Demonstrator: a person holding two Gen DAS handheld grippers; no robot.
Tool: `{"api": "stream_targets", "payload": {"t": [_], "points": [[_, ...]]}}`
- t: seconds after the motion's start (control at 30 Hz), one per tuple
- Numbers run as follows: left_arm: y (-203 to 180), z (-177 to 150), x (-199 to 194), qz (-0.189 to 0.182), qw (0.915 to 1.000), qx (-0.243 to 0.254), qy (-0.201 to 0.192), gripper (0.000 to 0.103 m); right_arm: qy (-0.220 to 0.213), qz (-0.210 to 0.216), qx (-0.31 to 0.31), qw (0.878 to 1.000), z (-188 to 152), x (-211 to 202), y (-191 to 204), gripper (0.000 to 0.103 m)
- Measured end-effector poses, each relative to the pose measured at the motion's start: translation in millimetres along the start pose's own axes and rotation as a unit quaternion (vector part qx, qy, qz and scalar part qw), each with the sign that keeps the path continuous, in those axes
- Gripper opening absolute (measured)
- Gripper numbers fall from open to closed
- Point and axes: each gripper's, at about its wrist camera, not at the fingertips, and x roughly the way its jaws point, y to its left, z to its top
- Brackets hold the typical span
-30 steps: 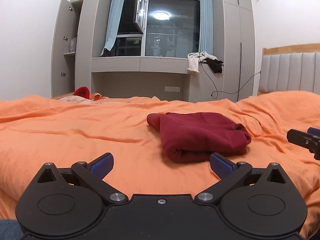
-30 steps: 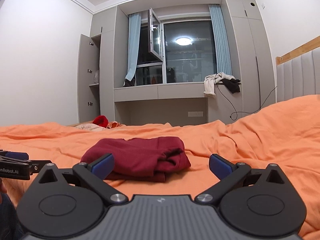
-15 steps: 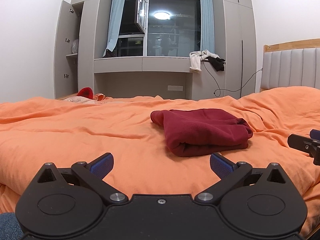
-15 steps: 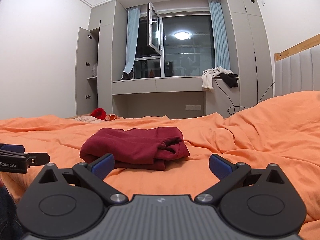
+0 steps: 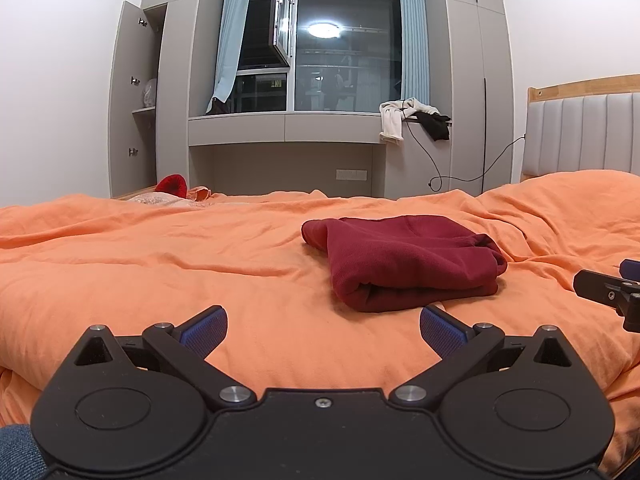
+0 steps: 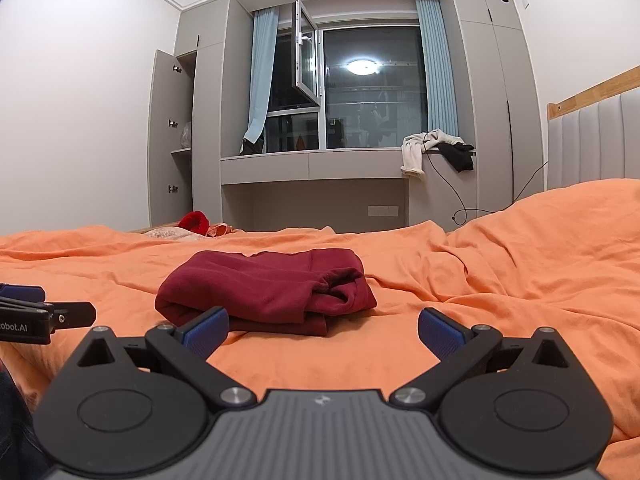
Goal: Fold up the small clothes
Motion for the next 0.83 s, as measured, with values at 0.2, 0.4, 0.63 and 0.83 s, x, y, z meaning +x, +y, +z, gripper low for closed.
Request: {"api": "stream_targets", "payload": {"t": [0.2,0.4,0.63,0.83], "points": [[0.4,0.1,-0.1,0.0,1.0,0.001,0.0,0.102,0.0,0.0,0.0,1.0,0.1,-0.1,0.0,0.103],[0.8,-1.6,2.1,0.002,1.0,0.0,0.007,0.102,0.0,0.0,0.0,1.0,0.2,-0.2,-0.1,0.103],[0.7,-2.6,4.1,0.008,0.9999,-0.001,0.013,0.102,0.0,0.0,0.0,1.0,0.3,-0.3,0.2,0.103],[0.2,-3.3,4.8,0.011,0.9997,-0.004,0.021,0.102,0.001,0.0,0.0,1.0,0.0,0.1,-0.3,0.103]]}}
